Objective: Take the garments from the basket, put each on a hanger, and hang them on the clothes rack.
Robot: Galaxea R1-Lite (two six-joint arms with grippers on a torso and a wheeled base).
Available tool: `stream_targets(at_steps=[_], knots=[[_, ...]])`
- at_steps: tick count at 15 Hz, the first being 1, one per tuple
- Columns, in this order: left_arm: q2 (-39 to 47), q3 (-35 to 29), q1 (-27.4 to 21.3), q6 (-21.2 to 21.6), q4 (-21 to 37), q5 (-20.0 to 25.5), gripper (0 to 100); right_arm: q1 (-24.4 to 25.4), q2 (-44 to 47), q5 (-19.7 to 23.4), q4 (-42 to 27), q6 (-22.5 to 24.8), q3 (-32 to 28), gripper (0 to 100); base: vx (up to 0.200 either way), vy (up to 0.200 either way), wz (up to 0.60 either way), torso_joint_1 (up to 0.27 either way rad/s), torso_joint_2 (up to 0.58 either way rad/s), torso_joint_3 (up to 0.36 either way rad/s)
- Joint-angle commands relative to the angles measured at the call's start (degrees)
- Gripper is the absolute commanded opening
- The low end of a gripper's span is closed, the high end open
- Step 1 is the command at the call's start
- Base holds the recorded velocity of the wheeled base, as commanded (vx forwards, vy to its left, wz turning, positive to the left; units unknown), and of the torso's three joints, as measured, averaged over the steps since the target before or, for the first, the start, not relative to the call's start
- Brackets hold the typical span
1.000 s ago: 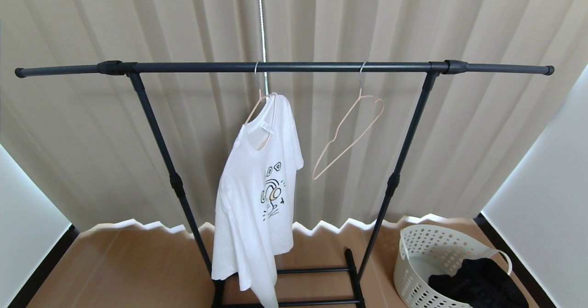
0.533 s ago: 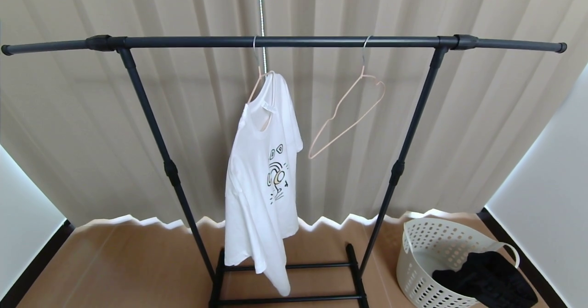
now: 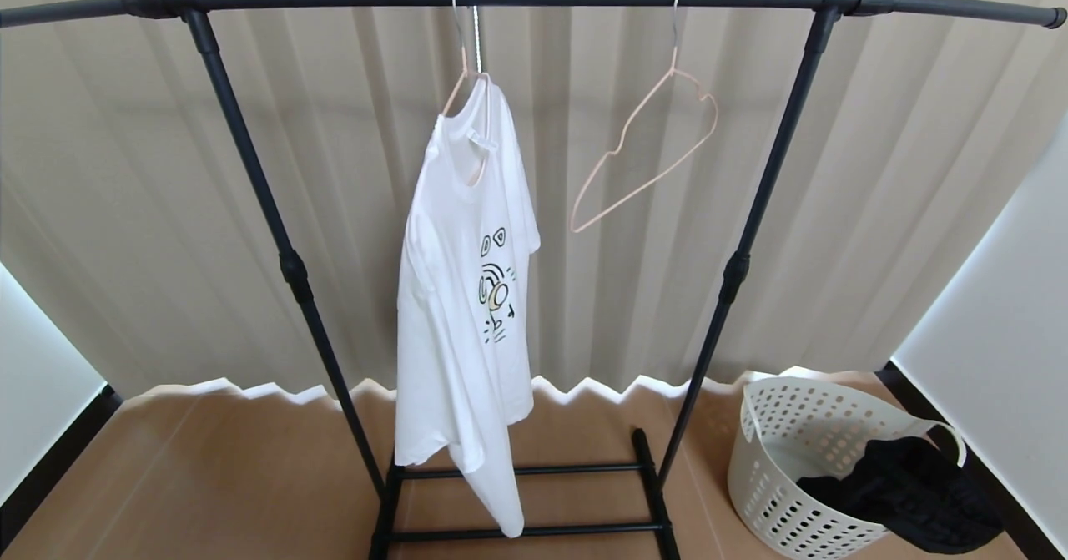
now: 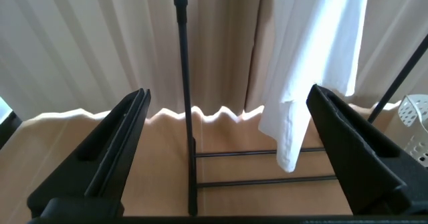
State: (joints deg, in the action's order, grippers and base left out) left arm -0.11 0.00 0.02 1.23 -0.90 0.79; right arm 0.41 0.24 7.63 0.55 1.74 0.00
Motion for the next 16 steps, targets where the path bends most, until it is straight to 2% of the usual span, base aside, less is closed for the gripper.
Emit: stream_targets(at_steps=[1,7,13,16], knots=[[0.11,0.0,0.06,0.0,-0.06,0.0,100,0.02,0.11,0.02,0.07,0.01,0.0,100,0.0,0.0,0.0,-0.154,0.51,0.339],[0.11,0.0,0.06,0.0,-0.06,0.0,100,0.02,0.11,0.02,0.07,0.01,0.0,100,0.0,0.0,0.0,-0.141,0.48,0.346],[0.11,0.0,0.06,0.0,-0.06,0.0,100,0.02,0.11,0.02,0.07,0.01,0.0,100,0.0,0.0,0.0,-0.077,0.45,0.364],[0.11,0.0,0.06,0.0,-0.06,0.0,100,0.02,0.11,0.02,0.07,0.01,0.0,100,0.0,0.0,0.0,-0.017,0.14,0.124]])
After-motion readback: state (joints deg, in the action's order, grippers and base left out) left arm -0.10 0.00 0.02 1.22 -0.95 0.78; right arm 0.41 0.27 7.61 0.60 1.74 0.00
